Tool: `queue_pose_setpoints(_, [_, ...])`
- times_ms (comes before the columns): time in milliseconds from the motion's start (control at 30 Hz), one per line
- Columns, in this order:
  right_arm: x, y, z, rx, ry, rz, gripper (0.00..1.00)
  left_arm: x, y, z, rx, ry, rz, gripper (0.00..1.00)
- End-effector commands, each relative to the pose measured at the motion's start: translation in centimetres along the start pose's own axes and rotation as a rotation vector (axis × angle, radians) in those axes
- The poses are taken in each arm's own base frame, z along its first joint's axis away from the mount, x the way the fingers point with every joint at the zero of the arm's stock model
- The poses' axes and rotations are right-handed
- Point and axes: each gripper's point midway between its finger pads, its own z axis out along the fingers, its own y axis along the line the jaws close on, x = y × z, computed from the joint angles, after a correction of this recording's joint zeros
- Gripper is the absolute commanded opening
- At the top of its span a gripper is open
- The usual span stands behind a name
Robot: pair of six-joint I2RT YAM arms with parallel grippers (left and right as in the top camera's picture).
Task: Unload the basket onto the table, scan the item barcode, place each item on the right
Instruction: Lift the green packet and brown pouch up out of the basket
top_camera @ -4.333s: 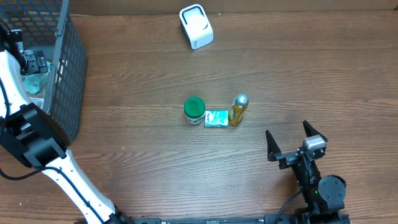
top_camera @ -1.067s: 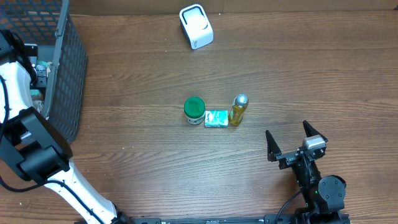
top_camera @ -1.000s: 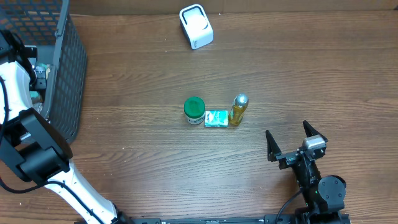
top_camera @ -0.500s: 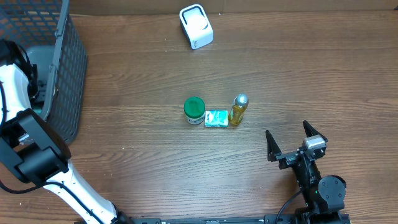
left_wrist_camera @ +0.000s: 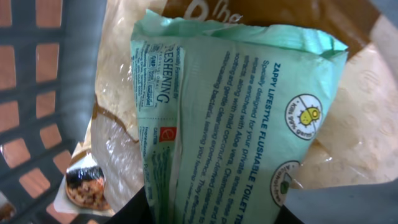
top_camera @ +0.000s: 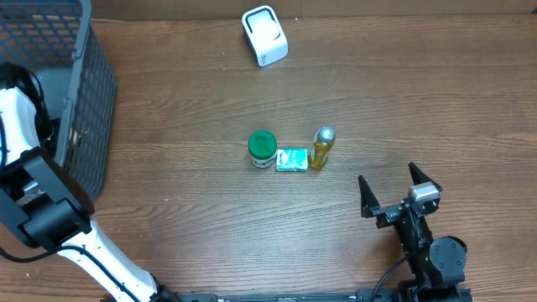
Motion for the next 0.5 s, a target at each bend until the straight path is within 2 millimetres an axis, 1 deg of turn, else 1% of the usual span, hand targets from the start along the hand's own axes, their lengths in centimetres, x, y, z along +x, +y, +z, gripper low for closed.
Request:
queue_pose_setpoints(0, [0.3,0.0,0.0,-0.004,-0.001,-0.002,1.0,1.5,2.5,0.7,-0.059,0.057,-0.099,0.32])
queue_pose_setpoints(67, [0.2,0.0,0.0,-0.003,-0.001,-0.002,1.0,1.6,2.7,0.8,-0.057,0.06,-0.105,0.42])
queue_pose_setpoints(100, [0.2,0.0,0.0,-0.003,-0.001,-0.002,1.0,1.6,2.7,0.9,-0.052,0.061,-0.106,0.45])
queue_pose_setpoints(167, [0.3,0.0,0.0,-0.003,-0.001,-0.002,1.0,1.6,2.4,1.0,-0.032,0.059,-0.11,0.44])
queue_pose_setpoints(200, [0.3,0.0,0.0,-0.003,-0.001,-0.002,1.0,1.5,2.2,1.0,-0.021,0.057,-0.111,0.49])
queue_pose_setpoints(267, [0.3,0.0,0.0,-0.003,-0.001,-0.002,1.0,1.5,2.0,1.2,-0.011,0.056,-0.113,0.68])
queue_pose_setpoints(300, [0.3,0.0,0.0,-0.003,-0.001,-0.002,1.0,1.6,1.9,1.4,-0.012,0.058,-0.117,0.73])
queue_pose_setpoints(367, [0.3,0.0,0.0,-0.003,-0.001,-0.002,1.0,1.8,1.7,1.9,-0.012,0.062,-0.115,0.79])
queue_pose_setpoints(467, [0.3,0.0,0.0,-0.003,-0.001,-0.002,1.0,2.2,1.4,2.9,-0.015,0.071,-0.114,0.95])
